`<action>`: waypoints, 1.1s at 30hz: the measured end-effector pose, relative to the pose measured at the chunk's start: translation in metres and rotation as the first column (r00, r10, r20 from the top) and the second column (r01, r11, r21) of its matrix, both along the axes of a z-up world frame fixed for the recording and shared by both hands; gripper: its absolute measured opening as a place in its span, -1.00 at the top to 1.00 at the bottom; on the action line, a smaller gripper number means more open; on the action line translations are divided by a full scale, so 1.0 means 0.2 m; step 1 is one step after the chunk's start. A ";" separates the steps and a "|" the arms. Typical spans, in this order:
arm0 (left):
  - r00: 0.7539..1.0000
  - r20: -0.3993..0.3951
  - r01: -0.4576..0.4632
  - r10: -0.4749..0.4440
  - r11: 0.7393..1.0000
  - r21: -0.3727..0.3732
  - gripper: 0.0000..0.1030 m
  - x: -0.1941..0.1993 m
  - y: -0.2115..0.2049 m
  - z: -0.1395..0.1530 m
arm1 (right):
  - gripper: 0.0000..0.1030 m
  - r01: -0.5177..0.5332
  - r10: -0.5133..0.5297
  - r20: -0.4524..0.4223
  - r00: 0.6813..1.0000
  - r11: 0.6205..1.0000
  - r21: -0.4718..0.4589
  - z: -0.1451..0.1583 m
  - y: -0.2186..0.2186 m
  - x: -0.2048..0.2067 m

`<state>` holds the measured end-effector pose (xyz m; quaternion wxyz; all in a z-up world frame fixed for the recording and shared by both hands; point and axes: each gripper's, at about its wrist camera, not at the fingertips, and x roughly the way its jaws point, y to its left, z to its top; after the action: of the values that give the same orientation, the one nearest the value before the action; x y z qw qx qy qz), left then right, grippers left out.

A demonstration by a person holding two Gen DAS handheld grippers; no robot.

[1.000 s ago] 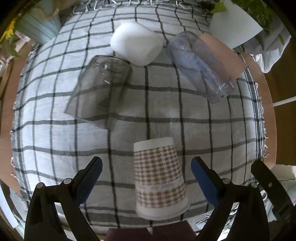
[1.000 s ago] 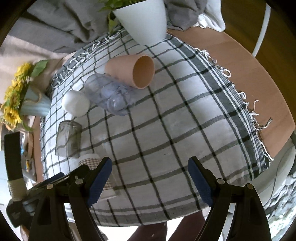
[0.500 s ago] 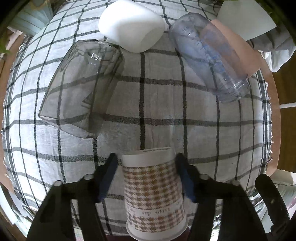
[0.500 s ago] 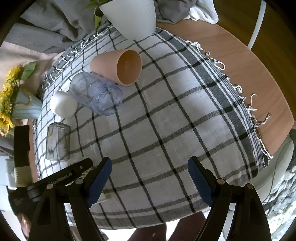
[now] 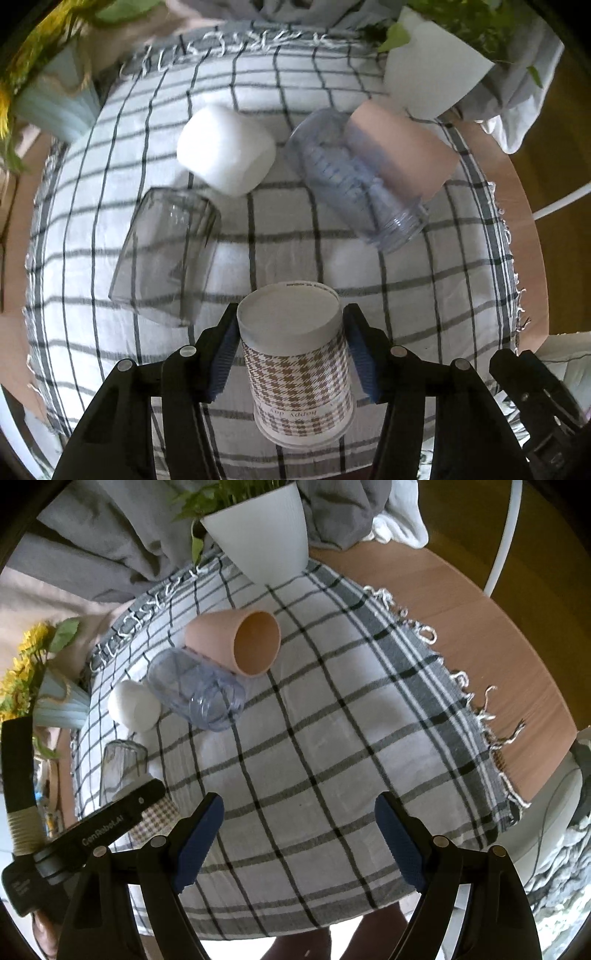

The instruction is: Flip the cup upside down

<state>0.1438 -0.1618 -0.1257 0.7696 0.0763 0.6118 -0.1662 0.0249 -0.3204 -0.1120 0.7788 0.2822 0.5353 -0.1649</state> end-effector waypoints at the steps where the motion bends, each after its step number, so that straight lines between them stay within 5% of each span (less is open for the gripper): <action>1: 1.000 0.009 0.006 -0.006 1.000 -0.002 -0.07 0.00 0.02 0.00 | -0.63 0.000 0.000 0.003 1.000 1.000 -0.005 0.00 0.00 0.00; 11: 0.993 0.090 0.079 -0.080 0.997 0.016 -0.07 -0.20 0.04 0.04 | -0.63 -0.040 0.040 -0.009 0.999 0.998 -0.046 -0.01 0.00 -0.06; 28: 0.993 0.042 0.108 -0.108 0.994 -0.011 -0.08 -0.38 0.08 0.00 | -0.63 -0.088 0.084 -0.063 0.994 0.994 -0.062 -0.07 0.04 -0.13; 33: 0.994 0.068 0.081 -0.080 0.997 -0.011 -0.53 -0.37 0.10 0.03 | -0.63 -0.085 0.081 -0.054 0.995 0.994 -0.066 -0.05 0.05 -0.14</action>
<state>0.0694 -0.1414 -0.1198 0.7830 0.1013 0.5807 -0.1985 -0.0030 -0.3111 -0.1216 0.7804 0.2287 0.5603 -0.1577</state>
